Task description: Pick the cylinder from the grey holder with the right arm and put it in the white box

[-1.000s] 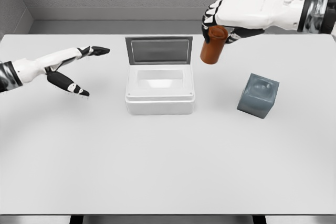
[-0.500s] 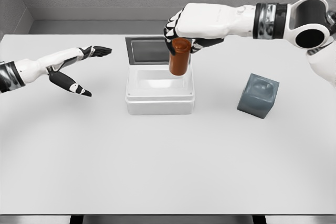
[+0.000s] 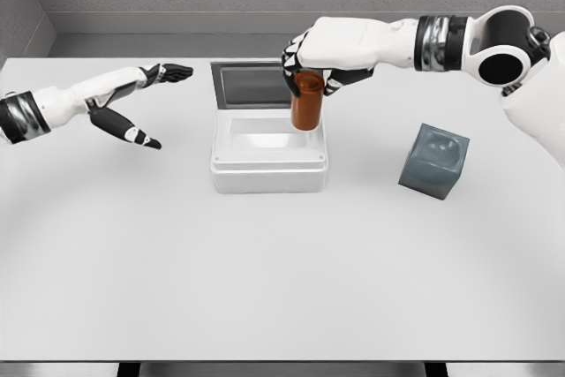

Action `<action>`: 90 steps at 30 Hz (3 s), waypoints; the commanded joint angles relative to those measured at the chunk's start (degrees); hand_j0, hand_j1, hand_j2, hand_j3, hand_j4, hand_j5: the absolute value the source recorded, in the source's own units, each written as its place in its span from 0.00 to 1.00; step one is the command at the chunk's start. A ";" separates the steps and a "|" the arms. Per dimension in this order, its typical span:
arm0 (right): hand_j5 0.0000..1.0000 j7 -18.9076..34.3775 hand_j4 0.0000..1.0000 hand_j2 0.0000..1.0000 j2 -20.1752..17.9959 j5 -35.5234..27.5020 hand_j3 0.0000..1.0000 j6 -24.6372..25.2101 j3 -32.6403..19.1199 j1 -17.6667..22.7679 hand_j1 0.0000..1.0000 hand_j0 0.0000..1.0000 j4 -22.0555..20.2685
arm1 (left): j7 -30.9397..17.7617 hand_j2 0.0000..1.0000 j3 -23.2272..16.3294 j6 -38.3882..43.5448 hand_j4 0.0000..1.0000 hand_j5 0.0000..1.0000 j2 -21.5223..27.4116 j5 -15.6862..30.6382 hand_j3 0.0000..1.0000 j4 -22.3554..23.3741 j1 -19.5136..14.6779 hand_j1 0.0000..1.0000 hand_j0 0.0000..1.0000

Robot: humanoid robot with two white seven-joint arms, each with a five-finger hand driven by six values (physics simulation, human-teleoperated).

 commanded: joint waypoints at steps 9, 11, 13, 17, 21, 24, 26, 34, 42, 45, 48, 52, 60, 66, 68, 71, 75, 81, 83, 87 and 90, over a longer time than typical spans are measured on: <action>0.36 -0.04 0.36 0.36 2.10 1.97 0.36 0.18 0.09 -0.18 0.36 0.36 3.43 | 0.01 1.00 -1.61 0.29 1.00 1.00 0.95 1.06 1.00 -1.37 -1.76 1.00 1.00; 0.36 -0.04 0.36 0.36 2.10 1.97 0.36 0.18 0.09 -0.18 0.36 0.36 3.96 | 0.01 1.00 -1.52 0.29 1.00 1.00 0.95 1.06 1.00 -1.02 -1.76 1.00 1.00; 0.36 -0.04 0.36 0.36 2.10 1.97 0.36 0.18 0.09 -0.18 0.36 0.36 4.04 | 0.01 1.00 -1.34 0.29 1.00 1.00 1.21 1.06 1.00 -0.84 -1.67 1.00 1.00; 0.36 -0.04 0.36 0.36 2.10 1.97 0.36 0.18 0.09 -0.26 0.36 0.36 4.83 | 0.01 1.00 -1.52 0.38 1.00 1.00 1.65 1.15 1.00 -0.67 -1.76 1.00 1.00; 0.36 -0.04 0.36 0.36 2.53 2.41 0.36 0.18 0.17 -0.26 0.36 0.36 4.75 | 0.01 1.00 -1.52 0.38 1.00 1.00 2.18 1.15 1.00 -0.49 -1.85 1.00 1.00; 0.36 -0.04 0.36 0.36 2.97 2.33 0.36 0.18 0.70 -0.26 0.36 0.36 4.57 | 0.01 1.00 -1.52 0.38 1.00 1.00 2.18 1.15 1.00 -0.49 -1.76 1.00 1.00; 0.36 -0.04 0.36 0.36 3.06 2.33 0.36 0.18 0.70 -0.44 0.36 0.36 4.57 | 0.01 1.00 -1.52 0.38 1.00 1.00 2.18 1.15 1.00 -0.49 -1.76 1.00 1.00; 1.00 -0.04 1.00 1.00 3.33 3.64 1.00 0.18 0.70 -0.53 1.00 1.00 3.52 | 0.01 1.00 -1.52 0.38 1.00 1.00 2.18 1.15 1.00 -0.49 -1.76 1.00 1.00; 1.00 -0.04 1.00 1.00 -0.36 2.85 1.00 0.18 -18.53 1.05 1.00 1.00 3.78 | 0.01 1.00 -1.61 0.47 1.00 1.00 2.26 1.15 1.00 -0.49 -1.76 1.00 1.00; 1.00 -0.04 1.00 1.00 -3.44 2.85 1.00 0.18 -23.91 4.83 1.00 1.00 5.71 | 0.01 1.00 -1.69 2.14 1.00 1.00 2.09 1.15 1.00 -0.49 -2.02 1.00 1.00; 1.00 -0.04 1.00 1.00 -3.62 2.94 1.00 0.18 -20.57 6.94 1.00 1.00 8.26 | 0.01 1.00 -1.69 2.49 1.00 1.00 0.95 1.15 1.00 2.06 -2.20 1.00 1.00; 1.00 -0.04 1.00 1.00 -5.73 3.47 1.00 0.18 -16.79 10.54 1.00 1.00 8.44 | 0.01 1.00 -1.78 2.93 1.00 1.00 -2.13 0.89 1.00 5.31 -2.81 1.00 1.00; 1.00 -0.04 1.00 1.00 -9.33 2.94 1.00 0.18 -18.81 11.51 1.00 1.00 8.61 | 0.01 1.00 -1.87 7.06 1.00 1.00 -5.91 0.71 1.00 6.98 -4.92 1.00 1.00; 1.00 -0.04 1.00 1.00 -9.15 2.94 1.00 0.18 -18.55 11.34 1.00 1.00 8.44 | 0.01 1.00 -1.87 8.38 1.00 1.00 -8.28 0.45 1.00 8.65 -6.68 1.00 1.00; 1.00 -0.04 1.00 1.00 -8.98 2.94 1.00 0.18 -18.55 11.07 1.00 1.00 8.44 | 0.01 1.00 -1.87 8.64 1.00 1.00 -8.90 0.36 1.00 8.65 -6.77 1.00 1.00; 1.00 -0.04 1.00 1.00 -9.15 2.94 1.00 0.18 -18.55 10.99 1.00 1.00 8.44 | 0.01 1.00 -1.87 8.65 1.00 1.00 -9.78 0.27 1.00 8.74 -6.77 1.00 1.00; 1.00 -0.04 1.00 1.00 -8.89 2.94 1.00 0.18 -18.55 10.99 1.00 1.00 8.44 | 0.01 1.00 -1.87 8.64 1.00 1.00 -10.04 -0.08 1.00 8.65 -6.86 1.00 1.00; 1.00 -0.04 1.00 1.00 -8.89 2.94 1.00 0.18 -18.55 10.81 1.00 1.00 8.44 | 0.01 1.00 -1.87 8.56 1.00 1.00 -10.30 -0.17 1.00 8.39 -6.77 1.00 1.00; 1.00 -0.04 1.00 1.00 -8.80 2.94 1.00 0.18 -18.55 10.72 1.00 1.00 8.35 | 0.01 1.00 -2.05 8.47 1.00 1.00 -10.39 -0.17 1.00 8.12 -6.77 1.00 1.00; 1.00 -0.04 1.00 1.00 -8.89 2.94 1.00 0.18 -18.55 10.64 1.00 1.00 8.35 | 0.01 1.00 -2.05 8.38 1.00 1.00 -10.39 -0.17 1.00 8.04 -6.77 1.00 1.00; 1.00 -0.04 1.00 1.00 -8.89 2.94 1.00 0.18 -18.63 10.37 1.00 1.00 8.35 | 0.01 1.00 -2.40 8.29 1.00 1.00 -10.30 -0.08 1.00 7.77 -6.77 1.00 1.00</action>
